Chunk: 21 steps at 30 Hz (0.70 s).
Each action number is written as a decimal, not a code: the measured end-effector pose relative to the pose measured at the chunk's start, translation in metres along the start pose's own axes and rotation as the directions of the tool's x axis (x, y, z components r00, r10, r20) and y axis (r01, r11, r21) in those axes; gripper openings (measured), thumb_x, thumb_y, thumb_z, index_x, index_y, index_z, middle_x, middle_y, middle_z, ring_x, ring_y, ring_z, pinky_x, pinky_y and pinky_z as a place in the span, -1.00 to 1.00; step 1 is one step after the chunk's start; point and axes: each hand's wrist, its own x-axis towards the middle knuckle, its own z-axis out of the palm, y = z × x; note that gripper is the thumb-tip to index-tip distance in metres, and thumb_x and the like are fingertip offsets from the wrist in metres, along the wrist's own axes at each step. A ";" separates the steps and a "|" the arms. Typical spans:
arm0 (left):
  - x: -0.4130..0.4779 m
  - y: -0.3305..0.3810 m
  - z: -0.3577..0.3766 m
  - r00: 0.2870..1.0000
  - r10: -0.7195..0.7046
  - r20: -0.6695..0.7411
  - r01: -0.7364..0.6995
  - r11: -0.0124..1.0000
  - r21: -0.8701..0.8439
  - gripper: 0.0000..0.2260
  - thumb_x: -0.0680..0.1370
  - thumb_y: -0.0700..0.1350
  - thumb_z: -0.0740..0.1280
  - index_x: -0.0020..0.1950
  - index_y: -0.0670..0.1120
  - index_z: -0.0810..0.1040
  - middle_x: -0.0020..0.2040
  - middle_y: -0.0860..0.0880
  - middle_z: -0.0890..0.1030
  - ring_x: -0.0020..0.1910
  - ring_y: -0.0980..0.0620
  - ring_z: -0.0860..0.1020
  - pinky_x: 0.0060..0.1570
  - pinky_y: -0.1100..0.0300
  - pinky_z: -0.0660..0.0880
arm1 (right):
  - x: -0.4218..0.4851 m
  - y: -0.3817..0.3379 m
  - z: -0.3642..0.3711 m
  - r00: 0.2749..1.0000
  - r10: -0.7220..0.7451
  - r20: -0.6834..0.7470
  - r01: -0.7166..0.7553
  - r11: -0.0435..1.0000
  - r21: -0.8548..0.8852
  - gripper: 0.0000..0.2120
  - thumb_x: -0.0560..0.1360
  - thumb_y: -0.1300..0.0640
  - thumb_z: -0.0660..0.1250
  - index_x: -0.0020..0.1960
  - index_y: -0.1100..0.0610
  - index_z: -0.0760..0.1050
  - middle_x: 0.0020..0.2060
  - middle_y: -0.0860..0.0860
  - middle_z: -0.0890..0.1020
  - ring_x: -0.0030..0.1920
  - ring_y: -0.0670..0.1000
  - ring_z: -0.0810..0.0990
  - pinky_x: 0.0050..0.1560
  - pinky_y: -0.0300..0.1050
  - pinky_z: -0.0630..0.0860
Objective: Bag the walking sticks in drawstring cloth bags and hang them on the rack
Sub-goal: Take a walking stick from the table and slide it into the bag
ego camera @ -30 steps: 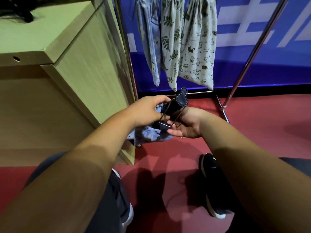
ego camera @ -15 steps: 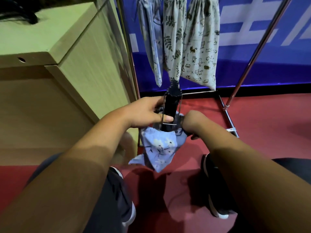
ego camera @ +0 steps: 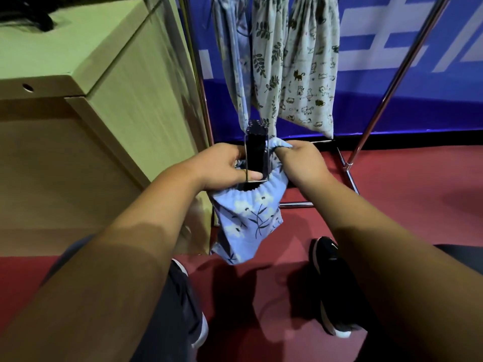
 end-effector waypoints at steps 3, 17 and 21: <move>0.000 0.004 0.001 1.000 -0.007 -0.029 0.009 0.996 0.085 -0.60 0.52 0.07 0.58 0.34 0.14 0.64 0.10 0.27 0.69 0.06 0.33 0.61 -0.01 0.45 0.43 | 0.005 0.007 -0.005 1.000 0.006 -0.021 -0.009 0.987 -0.160 -0.70 0.59 0.09 0.29 -0.24 0.26 0.51 -0.34 0.20 0.60 -0.25 0.17 0.55 -0.25 0.01 0.45; 0.020 -0.020 0.001 0.963 -0.058 -0.264 0.161 0.906 0.390 -0.68 0.69 -0.18 0.37 0.41 0.07 0.63 0.10 -0.07 0.41 0.10 -0.16 0.55 0.18 0.03 0.50 | 0.013 0.015 -0.015 0.981 0.181 0.070 -0.123 0.858 -0.498 -0.62 0.60 0.01 0.28 -0.33 0.18 0.45 -0.33 0.12 0.56 -0.22 0.21 0.52 -0.13 -0.09 0.41; 0.021 -0.025 0.002 0.939 -0.012 -0.344 0.156 0.905 0.396 -0.68 0.65 -0.30 0.30 0.19 0.04 0.74 0.09 -0.08 0.40 0.04 -0.15 0.53 0.11 0.02 0.53 | 0.013 0.019 -0.017 0.981 0.188 0.050 -0.142 0.869 -0.474 -0.57 0.61 0.03 0.29 -0.38 0.17 0.39 -0.44 0.08 0.47 -0.33 0.19 0.43 -0.32 -0.10 0.32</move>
